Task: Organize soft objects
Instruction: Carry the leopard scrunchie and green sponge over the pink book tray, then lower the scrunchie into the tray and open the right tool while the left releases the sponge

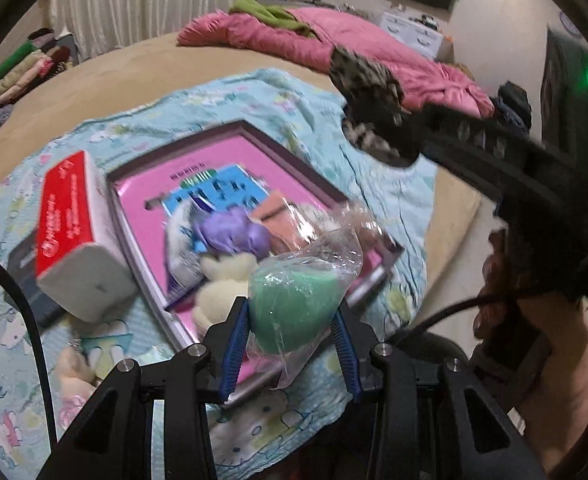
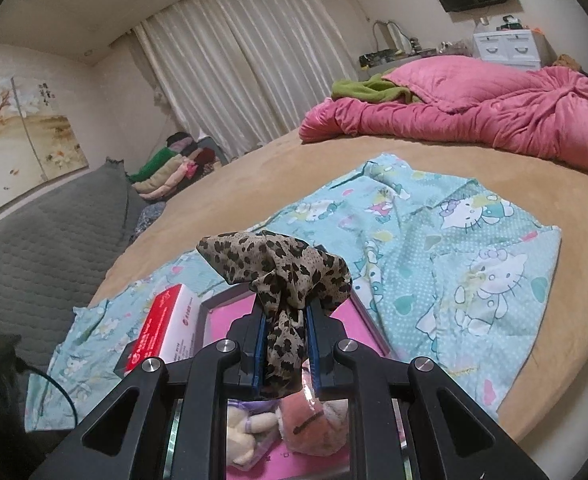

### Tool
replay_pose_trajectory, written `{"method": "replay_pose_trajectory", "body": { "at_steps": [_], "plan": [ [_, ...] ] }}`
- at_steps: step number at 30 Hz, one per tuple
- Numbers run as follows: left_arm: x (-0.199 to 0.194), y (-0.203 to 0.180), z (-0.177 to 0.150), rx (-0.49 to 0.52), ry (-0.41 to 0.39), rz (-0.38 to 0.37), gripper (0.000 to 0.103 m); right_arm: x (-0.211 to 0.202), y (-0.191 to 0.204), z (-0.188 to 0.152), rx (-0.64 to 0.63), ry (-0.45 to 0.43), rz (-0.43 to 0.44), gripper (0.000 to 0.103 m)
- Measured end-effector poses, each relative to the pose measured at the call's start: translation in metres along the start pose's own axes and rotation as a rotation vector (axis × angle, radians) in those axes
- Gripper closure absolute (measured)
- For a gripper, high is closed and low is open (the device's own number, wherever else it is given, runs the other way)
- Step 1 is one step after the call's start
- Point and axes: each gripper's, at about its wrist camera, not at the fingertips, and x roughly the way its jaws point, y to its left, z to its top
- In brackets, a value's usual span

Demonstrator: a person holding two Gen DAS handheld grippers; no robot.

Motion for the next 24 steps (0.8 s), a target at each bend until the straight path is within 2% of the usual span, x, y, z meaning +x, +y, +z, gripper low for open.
{"method": "replay_pose_trajectory", "body": {
  "at_steps": [14, 24],
  "plan": [
    [0.031, 0.005, -0.013, 0.034, 0.082, -0.017, 0.062, 0.020, -0.008, -0.009, -0.015, 0.112, -0.034, 0.086],
    [0.039, 0.018, -0.010, 0.018, 0.080, 0.005, 0.062, 0.040, -0.014, -0.022, -0.019, 0.215, -0.045, 0.086]
  ]
}}
